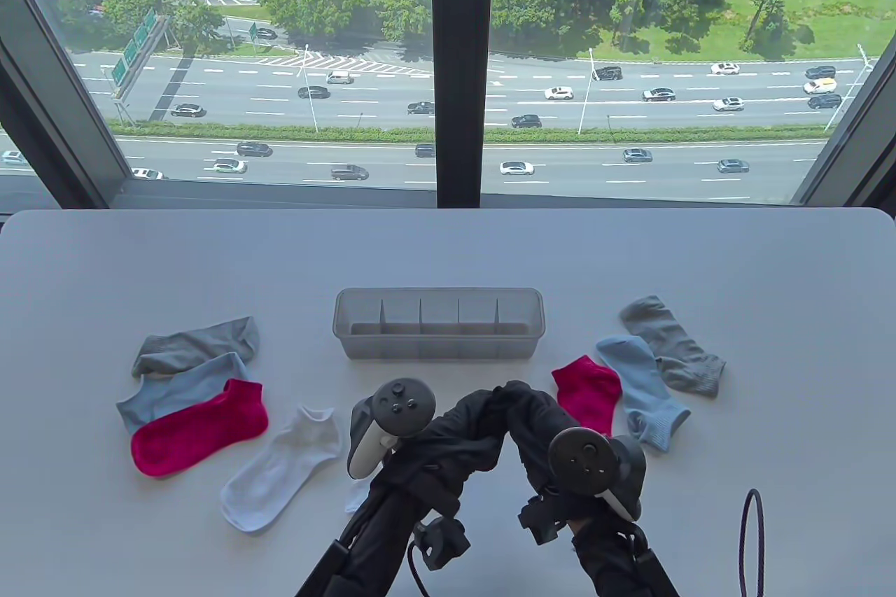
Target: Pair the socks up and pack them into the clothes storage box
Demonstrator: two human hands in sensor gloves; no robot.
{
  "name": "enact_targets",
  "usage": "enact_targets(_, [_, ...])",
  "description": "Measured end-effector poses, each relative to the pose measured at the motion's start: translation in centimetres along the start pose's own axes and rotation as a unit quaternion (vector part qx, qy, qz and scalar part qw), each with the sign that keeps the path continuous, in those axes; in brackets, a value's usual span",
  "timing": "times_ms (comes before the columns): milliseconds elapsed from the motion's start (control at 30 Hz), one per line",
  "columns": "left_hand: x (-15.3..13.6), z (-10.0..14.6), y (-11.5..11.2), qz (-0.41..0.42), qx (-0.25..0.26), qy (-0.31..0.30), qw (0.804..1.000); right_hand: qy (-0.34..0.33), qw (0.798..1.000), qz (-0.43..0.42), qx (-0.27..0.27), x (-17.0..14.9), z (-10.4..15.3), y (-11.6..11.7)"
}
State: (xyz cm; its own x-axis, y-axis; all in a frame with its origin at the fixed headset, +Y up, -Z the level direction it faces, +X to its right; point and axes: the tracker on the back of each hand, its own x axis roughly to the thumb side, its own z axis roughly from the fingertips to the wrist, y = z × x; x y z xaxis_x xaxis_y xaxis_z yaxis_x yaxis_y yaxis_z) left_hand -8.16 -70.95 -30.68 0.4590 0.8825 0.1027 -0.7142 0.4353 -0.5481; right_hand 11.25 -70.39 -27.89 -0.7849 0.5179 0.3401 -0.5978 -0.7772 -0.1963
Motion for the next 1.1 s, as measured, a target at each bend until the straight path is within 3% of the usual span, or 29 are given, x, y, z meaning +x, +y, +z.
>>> enact_targets(133, [0.0, 0.2, 0.4, -0.039, -0.037, 0.002, 0.999, -0.013, 1.000, 0.018, 0.011, 0.6, 0.0, 0.5])
enact_targets(200, [-0.1, 0.2, 0.3, -0.026, -0.073, -0.016, 0.997, -0.011, 1.000, -0.005, 0.020, 0.4, 0.0, 0.5])
enact_targets(267, [-0.4, 0.2, 0.5, -0.002, -0.070, -0.018, 0.997, -0.003, 0.998, -0.047, 0.031, 0.3, 0.0, 0.4])
enact_targets(300, [-0.4, 0.3, 0.6, -0.002, -0.057, -0.013, 0.998, 0.007, 0.998, -0.058, 0.032, 0.1, -0.1, 0.3])
enact_targets(400, [-0.3, 1.1, 0.7, -0.087, 0.055, 0.004, 0.995, 0.042, 0.995, -0.087, 0.033, -1.0, -0.4, 0.0])
enact_targets(467, [0.2, 1.2, 0.8, -0.133, 0.109, -0.033, 0.985, 0.056, 0.991, -0.122, 0.030, -1.4, -0.2, 0.0])
enact_targets(533, [0.7, 1.4, 0.5, -0.175, 0.106, -0.072, 0.976, 0.071, 0.983, -0.165, 0.022, -1.3, -0.2, -0.2])
enact_targets(700, [1.6, 1.4, -0.2, -0.173, 0.109, -0.117, 0.972, 0.089, 0.967, -0.237, 0.031, -2.1, -0.3, -0.4])
enact_targets(833, [2.1, 1.1, -1.2, -0.257, 0.125, -0.062, 0.956, 0.068, 0.973, -0.215, 0.047, -1.2, -0.4, -0.1])
enact_targets(900, [2.0, 1.1, -1.4, -0.292, 0.129, -0.035, 0.947, 0.057, 0.963, -0.257, 0.063, -0.7, -0.3, 0.2])
enact_targets(1100, [1.1, 1.2, 0.1, -0.209, 0.164, -0.065, 0.962, 0.029, 0.947, -0.305, 0.099, -0.8, -0.5, 0.2])
